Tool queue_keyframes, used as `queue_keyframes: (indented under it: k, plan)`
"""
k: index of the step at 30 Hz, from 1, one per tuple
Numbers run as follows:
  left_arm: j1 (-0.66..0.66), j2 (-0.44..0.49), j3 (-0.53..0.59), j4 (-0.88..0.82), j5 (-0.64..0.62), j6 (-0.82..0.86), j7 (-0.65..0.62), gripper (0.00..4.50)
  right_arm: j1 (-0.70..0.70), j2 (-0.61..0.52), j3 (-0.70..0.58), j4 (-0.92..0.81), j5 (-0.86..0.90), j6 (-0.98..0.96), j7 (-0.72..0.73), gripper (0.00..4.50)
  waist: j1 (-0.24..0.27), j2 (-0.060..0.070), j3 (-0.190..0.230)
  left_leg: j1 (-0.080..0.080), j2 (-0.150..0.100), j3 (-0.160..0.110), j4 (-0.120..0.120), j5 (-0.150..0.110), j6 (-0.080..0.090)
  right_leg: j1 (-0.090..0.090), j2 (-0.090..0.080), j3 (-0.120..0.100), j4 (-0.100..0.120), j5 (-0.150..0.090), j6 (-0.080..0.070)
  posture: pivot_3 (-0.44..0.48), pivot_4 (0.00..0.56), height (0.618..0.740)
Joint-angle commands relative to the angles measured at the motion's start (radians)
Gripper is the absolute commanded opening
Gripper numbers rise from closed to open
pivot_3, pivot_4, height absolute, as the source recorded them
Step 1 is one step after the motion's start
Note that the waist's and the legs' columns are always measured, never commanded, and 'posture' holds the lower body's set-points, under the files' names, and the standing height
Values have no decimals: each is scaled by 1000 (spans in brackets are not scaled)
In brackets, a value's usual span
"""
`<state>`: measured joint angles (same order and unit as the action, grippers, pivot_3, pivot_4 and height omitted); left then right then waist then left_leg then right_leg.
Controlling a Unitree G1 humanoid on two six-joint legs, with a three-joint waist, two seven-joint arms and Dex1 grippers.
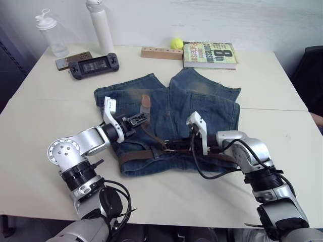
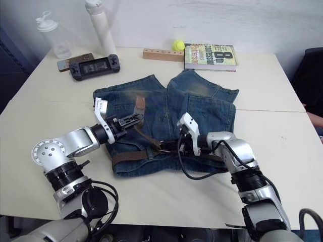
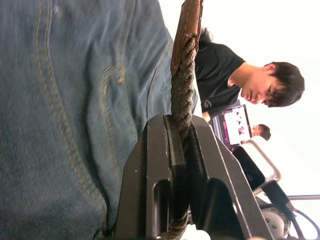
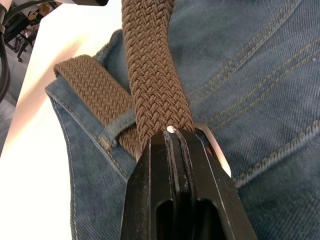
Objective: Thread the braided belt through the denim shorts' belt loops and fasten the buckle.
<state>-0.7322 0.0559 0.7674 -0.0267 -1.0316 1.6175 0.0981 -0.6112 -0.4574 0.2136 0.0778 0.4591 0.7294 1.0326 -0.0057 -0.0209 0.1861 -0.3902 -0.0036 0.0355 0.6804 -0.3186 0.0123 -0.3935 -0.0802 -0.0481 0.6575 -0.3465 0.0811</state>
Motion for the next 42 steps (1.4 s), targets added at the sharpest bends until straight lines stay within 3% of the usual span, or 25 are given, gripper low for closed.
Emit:
queue_keyframes:
  k: [1, 19, 26, 38, 42]
  plan:
    - [11, 16, -19, -29, -23, -3, -19, 0, 3, 3, 3, 32, -21, -39, 20, 66, -1, 0, 0, 0, 0, 0, 0, 0, 0, 0, 0, 0, 0, 0, 0, 0, 150, 738]
    - [55, 23, -51, -39, -11, -19, -31, 0, -23, -6, 111, 104, -159, -149, 87, 66, -5, 0, 0, 1, 0, 0, 0, 0, 0, 1, 0, 0, 0, 0, 0, 0, 150, 738]
    - [61, 7, -66, -48, -14, -40, -27, 0, -125, -41, 280, 107, -321, 8, 49, 66, -24, -1, -1, 5, 0, 0, 0, -1, -1, 2, 0, 0, 1, 0, 0, 0, 150, 738]
    - [21, -12, -49, -60, -63, -66, -10, 0, -184, -39, 454, 15, -415, 146, 43, 66, -22, -6, -5, 8, 0, 0, 0, -2, -3, 4, 0, 0, 0, 0, 0, 0, 150, 738]
    - [-38, -1, -31, -25, -88, -74, 5, 0, -198, -14, 489, 36, -454, 130, 32, 66, -25, -7, -6, 21, 0, 0, -4, -3, -5, 15, 0, 0, -4, -1, -1, 0, 150, 738]
